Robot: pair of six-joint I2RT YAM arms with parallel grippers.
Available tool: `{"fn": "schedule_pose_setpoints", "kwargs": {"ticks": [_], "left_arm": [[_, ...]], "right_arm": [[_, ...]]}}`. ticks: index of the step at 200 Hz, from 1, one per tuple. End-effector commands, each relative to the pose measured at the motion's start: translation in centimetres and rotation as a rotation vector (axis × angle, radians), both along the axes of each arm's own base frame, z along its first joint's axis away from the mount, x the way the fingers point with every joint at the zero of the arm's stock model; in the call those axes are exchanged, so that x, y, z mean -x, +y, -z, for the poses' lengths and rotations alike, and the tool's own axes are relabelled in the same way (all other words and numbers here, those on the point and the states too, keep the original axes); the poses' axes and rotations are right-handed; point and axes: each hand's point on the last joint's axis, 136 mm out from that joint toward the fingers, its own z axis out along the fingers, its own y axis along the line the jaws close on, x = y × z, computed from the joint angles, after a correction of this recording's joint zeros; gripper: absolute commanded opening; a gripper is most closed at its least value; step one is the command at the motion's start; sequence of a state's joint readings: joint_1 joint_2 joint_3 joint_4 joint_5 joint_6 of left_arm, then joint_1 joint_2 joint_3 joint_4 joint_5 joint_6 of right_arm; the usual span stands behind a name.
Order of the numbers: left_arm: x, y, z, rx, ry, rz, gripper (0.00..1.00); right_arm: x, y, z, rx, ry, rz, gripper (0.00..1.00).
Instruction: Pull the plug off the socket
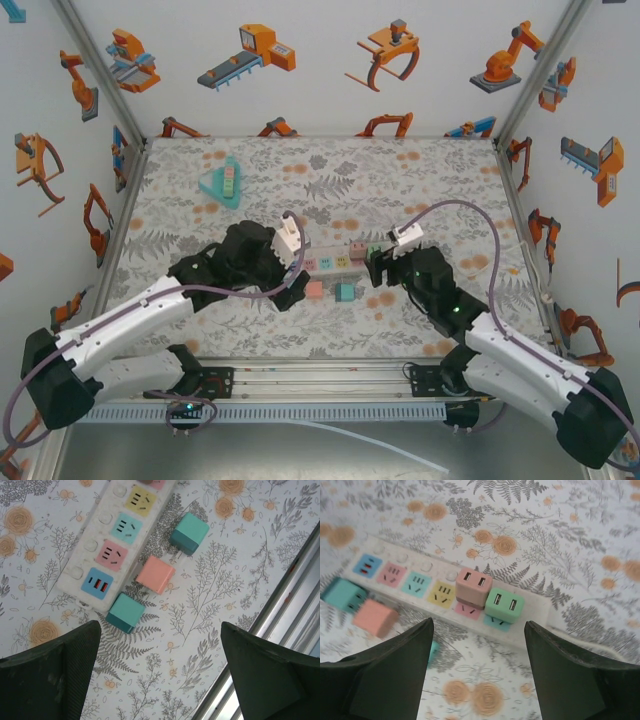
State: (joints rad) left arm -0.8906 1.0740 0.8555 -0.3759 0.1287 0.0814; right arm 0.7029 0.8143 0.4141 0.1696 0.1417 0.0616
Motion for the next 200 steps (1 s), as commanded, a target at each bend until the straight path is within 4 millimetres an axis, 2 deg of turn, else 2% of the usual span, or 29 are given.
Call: {"fn": "schedule_pose_setpoints", "kwargs": {"ticks": [1, 38, 59, 81, 108, 142, 174, 200], "left_arm": [[-1.1, -1.0, -2.0, 0.071, -0.036, -0.041, 0.97], [-3.0, -0.8, -1.7, 0.071, -0.051, -0.144, 0.97], [-3.9, -0.5, -0.9, 0.064, -0.03, -0.198, 0.97], [-4.7, -0.1, -0.2, 0.079, 0.022, -0.251, 0.97], [-5.5, 0.2, 0.7, 0.117, 0.1, -0.284, 0.97], [-6.2, 1.0, 2.1, 0.116, 0.173, -0.315, 0.97], [-7.5, 2.0, 3.6, 0.124, 0.255, -0.39, 0.97], [-8.4, 2.0, 4.8, 0.106, 0.294, -0.417, 0.97]], "right_arm": [[-0.2, 2.2, -2.1, 0.206, -0.187, -0.174, 0.71], [0.3, 5.4, 0.8, 0.454, -0.1, -0.45, 0.72], [0.1, 6.5, 1.4, 0.517, -0.068, -0.542, 0.72], [-0.2, 7.4, 1.8, 0.514, 0.054, -0.636, 0.73], [-1.8, 7.8, 3.2, 0.554, 0.208, -0.655, 0.71], [-4.3, 7.5, 4.9, 0.625, 0.281, -0.604, 0.7], [-4.7, 7.3, 6.5, 0.661, 0.327, -0.618, 0.7], [-5.2, 6.9, 7.8, 0.692, 0.354, -0.61, 0.69]]}}
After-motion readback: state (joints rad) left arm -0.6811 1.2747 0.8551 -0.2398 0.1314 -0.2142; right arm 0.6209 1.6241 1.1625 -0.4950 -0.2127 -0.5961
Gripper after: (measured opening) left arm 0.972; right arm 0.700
